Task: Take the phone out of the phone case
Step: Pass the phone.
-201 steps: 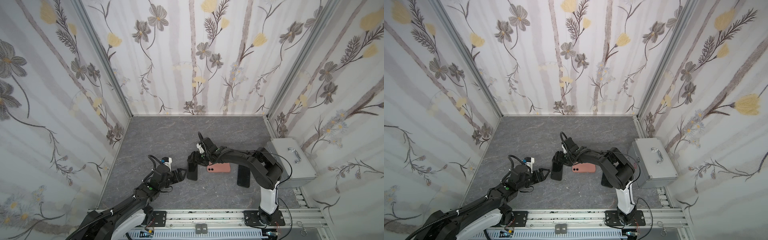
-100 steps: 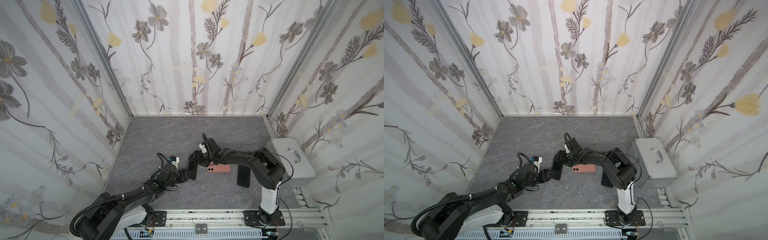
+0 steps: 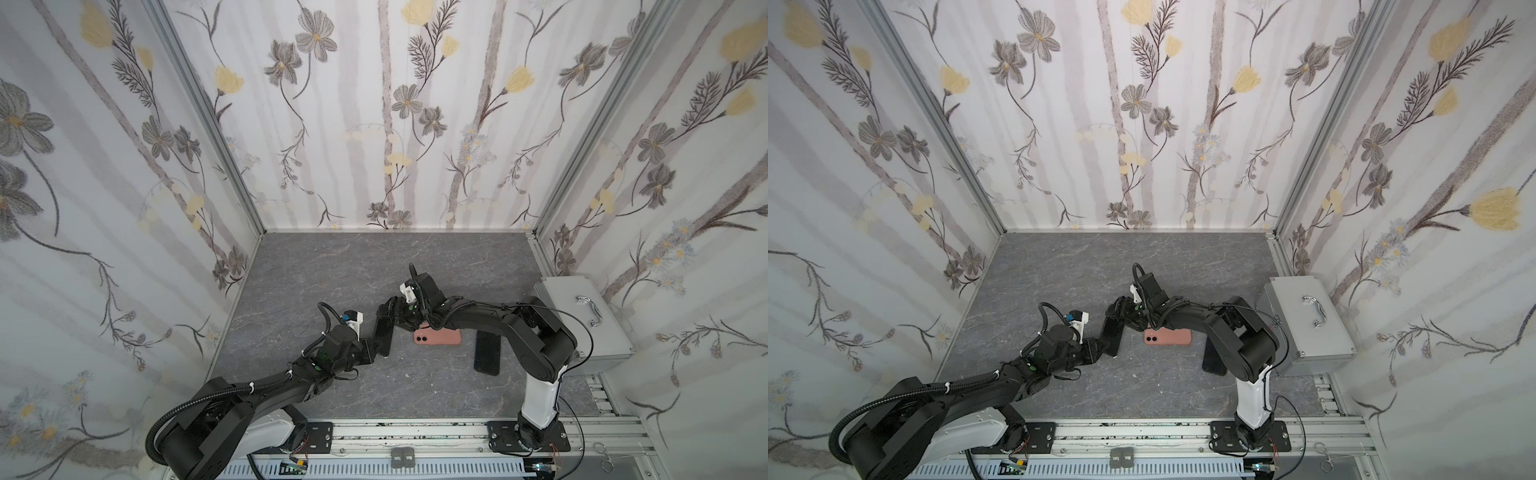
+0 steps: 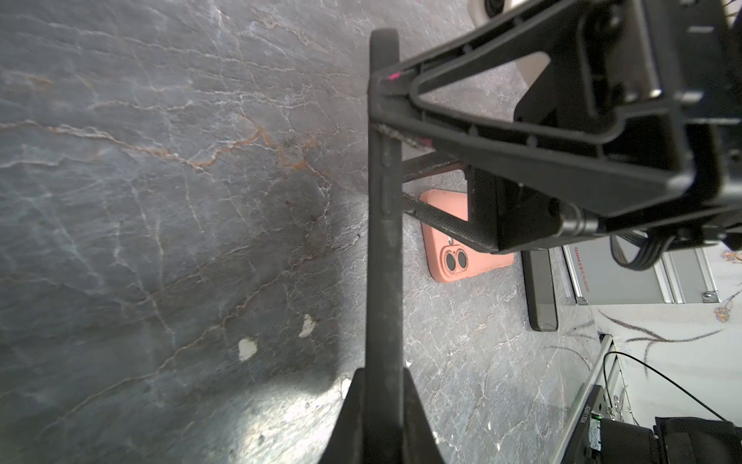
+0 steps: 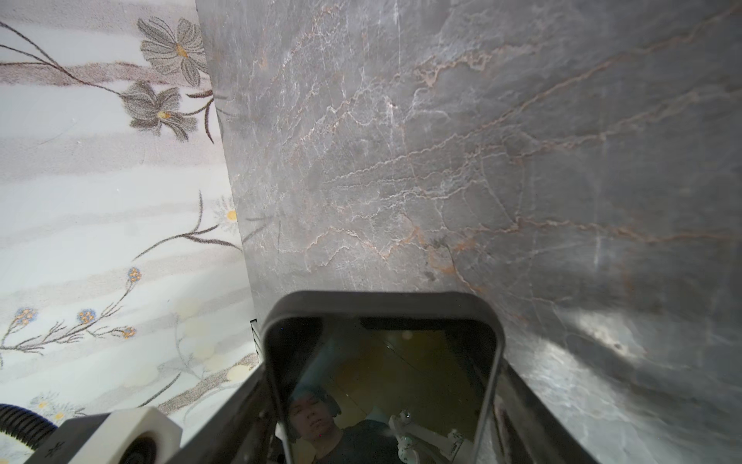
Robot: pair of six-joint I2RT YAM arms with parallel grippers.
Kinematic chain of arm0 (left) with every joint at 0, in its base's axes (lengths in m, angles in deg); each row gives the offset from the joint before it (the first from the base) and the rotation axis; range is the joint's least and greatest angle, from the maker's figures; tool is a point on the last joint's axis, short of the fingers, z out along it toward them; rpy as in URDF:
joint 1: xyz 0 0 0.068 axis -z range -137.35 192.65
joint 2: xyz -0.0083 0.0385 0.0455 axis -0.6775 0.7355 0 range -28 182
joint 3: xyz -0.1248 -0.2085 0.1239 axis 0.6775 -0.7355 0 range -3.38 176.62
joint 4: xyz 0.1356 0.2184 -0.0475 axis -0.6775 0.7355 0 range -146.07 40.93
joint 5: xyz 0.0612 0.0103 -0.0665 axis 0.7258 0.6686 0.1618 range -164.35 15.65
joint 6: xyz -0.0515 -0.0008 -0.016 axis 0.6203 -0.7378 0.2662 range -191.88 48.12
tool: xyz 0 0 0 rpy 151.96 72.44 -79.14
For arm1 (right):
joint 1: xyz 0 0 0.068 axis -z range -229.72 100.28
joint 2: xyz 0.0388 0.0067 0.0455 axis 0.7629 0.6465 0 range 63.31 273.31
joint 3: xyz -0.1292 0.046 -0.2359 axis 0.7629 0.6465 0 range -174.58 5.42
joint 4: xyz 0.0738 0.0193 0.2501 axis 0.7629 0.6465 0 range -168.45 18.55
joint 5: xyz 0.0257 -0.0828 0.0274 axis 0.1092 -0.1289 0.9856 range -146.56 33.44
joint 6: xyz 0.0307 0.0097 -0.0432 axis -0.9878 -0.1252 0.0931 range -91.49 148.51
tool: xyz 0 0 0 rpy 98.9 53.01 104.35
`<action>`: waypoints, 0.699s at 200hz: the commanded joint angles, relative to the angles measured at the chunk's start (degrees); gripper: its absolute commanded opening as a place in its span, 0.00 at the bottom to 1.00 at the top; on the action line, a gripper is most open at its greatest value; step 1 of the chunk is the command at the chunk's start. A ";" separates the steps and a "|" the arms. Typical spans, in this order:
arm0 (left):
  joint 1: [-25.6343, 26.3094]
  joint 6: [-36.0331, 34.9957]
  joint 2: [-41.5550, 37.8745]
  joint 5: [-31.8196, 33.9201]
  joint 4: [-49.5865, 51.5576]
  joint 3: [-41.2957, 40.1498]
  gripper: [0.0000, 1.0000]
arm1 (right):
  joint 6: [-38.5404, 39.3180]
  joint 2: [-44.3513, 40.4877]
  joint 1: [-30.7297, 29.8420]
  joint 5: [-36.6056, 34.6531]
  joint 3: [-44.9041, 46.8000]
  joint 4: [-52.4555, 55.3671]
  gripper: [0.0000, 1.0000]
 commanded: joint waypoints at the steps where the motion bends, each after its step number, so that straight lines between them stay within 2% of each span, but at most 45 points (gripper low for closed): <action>1: 0.04 0.20 -0.12 0.86 -1.82 2.02 0.03 | 1.43 -2.95 0.09 -0.29 -0.90 -1.59 0.65; 8: -0.02 0.66 0.00 0.98 -1.51 2.82 0.00 | 2.53 -4.10 0.26 -1.46 -1.10 -0.51 0.70; 46: 0.04 0.69 0.10 1.58 4.28 10.40 0.00 | 6.81 -14.48 1.89 -9.42 1.91 1.43 0.99; 77: 0.03 -3.34 0.96 4.54 12.22 19.12 0.00 | 11.67 -24.08 3.86 -17.00 5.64 1.69 1.00; 104: -0.13 -5.10 1.32 6.00 14.09 24.07 0.00 | 16.36 -33.14 5.70 -23.24 8.76 0.69 1.00; 140: 0.19 -16.71 1.20 7.33 14.06 27.17 0.00 | 26.61 -42.34 6.82 -29.06 11.56 -4.05 1.00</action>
